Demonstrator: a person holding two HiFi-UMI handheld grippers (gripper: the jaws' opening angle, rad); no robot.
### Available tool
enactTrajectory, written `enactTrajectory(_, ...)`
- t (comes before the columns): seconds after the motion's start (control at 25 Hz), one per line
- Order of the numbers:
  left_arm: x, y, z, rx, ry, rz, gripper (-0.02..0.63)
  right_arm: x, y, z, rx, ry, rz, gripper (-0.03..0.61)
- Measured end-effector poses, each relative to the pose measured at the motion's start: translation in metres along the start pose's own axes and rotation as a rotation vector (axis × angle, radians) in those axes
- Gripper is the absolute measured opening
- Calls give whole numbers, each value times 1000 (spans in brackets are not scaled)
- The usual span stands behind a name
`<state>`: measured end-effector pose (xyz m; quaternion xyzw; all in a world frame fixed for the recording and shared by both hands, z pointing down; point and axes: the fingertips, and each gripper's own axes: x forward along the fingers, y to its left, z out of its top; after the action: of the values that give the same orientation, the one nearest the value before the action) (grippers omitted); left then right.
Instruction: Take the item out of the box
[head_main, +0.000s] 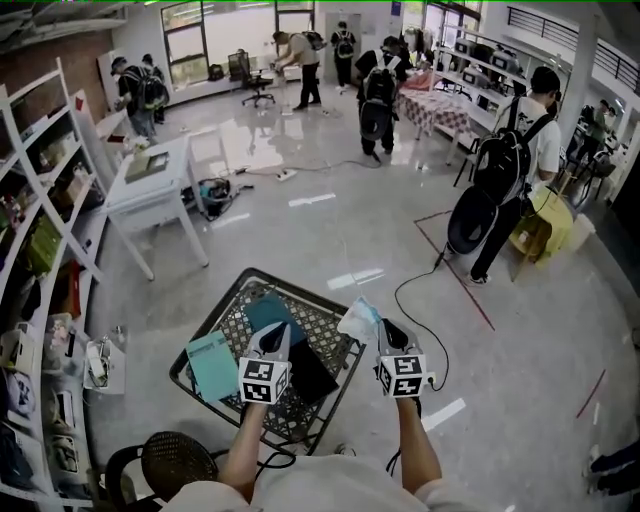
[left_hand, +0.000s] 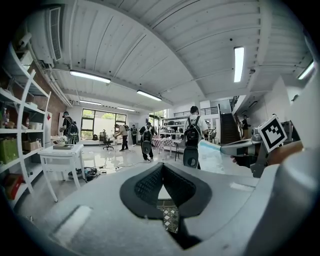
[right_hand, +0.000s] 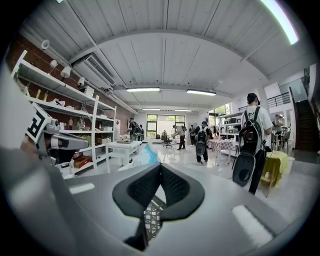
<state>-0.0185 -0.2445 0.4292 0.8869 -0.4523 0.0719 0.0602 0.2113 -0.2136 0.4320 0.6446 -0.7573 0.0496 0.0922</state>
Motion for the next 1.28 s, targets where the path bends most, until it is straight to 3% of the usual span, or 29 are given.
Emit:
enactTrajectory(0.44, 3, -8, 17, 20, -29, -17, 6, -5, -5, 16, -15, -32, -17, 0)
enactTrajectory(1.28, 11, -14, 19, 29, -31, -28, 6, -2, -10, 12, -12, -25, -15, 0)
